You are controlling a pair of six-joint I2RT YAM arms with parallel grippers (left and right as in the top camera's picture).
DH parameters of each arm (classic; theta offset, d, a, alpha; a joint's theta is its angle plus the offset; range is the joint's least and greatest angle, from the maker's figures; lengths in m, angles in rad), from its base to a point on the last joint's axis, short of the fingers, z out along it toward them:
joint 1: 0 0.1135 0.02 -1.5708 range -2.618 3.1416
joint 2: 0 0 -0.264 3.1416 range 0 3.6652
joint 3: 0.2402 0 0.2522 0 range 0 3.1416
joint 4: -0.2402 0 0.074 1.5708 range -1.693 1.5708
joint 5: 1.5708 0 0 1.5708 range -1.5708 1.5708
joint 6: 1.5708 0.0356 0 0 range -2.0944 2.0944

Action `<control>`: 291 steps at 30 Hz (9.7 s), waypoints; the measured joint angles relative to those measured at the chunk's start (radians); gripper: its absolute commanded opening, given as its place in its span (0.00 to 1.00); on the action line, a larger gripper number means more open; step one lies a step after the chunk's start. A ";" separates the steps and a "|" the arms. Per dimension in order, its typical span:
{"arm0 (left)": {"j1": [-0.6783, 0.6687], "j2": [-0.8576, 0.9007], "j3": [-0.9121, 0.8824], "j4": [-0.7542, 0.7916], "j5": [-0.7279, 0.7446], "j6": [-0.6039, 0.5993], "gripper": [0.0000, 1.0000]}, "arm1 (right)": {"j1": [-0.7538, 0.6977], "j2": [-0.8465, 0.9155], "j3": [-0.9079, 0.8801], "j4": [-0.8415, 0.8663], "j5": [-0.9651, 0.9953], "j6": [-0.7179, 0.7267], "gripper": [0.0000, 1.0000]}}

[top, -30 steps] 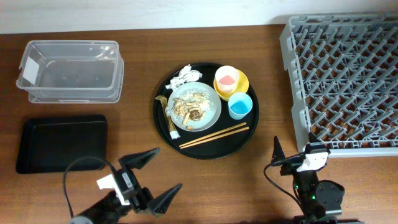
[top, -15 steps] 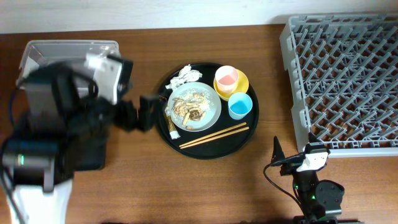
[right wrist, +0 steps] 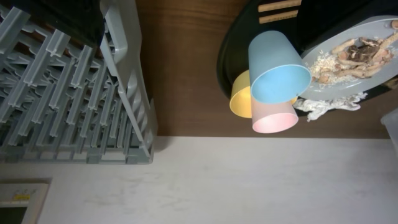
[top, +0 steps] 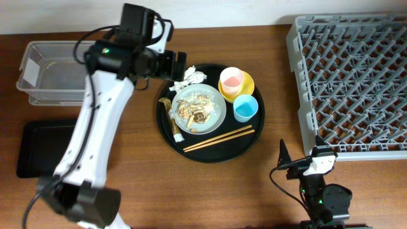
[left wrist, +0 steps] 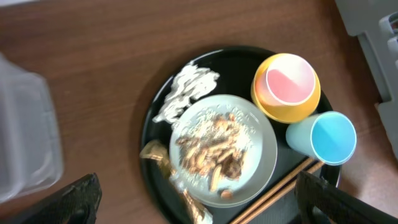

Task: Sort waste into correct bins and load items into the dishwasher rack
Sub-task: 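Reach the left gripper to the white tissue on the tray, then grasp the crumpled white tissue with the left gripper, then carry the tissue left and drop it into the clear bin, then reach the left gripper back to the remaining tissue on the tray, then grasp the tissue and drop it into the clear bin, then move the left gripper back toward the gold snack wrapper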

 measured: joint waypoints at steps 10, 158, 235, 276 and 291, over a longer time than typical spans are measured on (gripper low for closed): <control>0.000 0.262 0.002 0.153 0.013 -0.185 0.80 | 0.000 0.000 0.000 0.000 0.000 0.000 0.98; -0.040 0.792 1.069 -0.415 -0.008 -0.288 0.77 | 0.000 0.000 0.000 0.000 0.000 0.000 0.98; 0.497 0.696 1.037 -0.575 -0.146 -0.492 0.99 | 0.000 0.000 0.000 0.000 0.000 0.000 0.98; 0.429 -0.917 -0.584 -0.421 0.241 -0.201 0.99 | 0.000 0.000 0.000 0.000 0.000 0.000 0.99; 0.220 -0.732 -0.587 -0.335 0.272 -0.333 0.74 | 0.000 0.000 0.000 0.000 0.000 0.000 0.98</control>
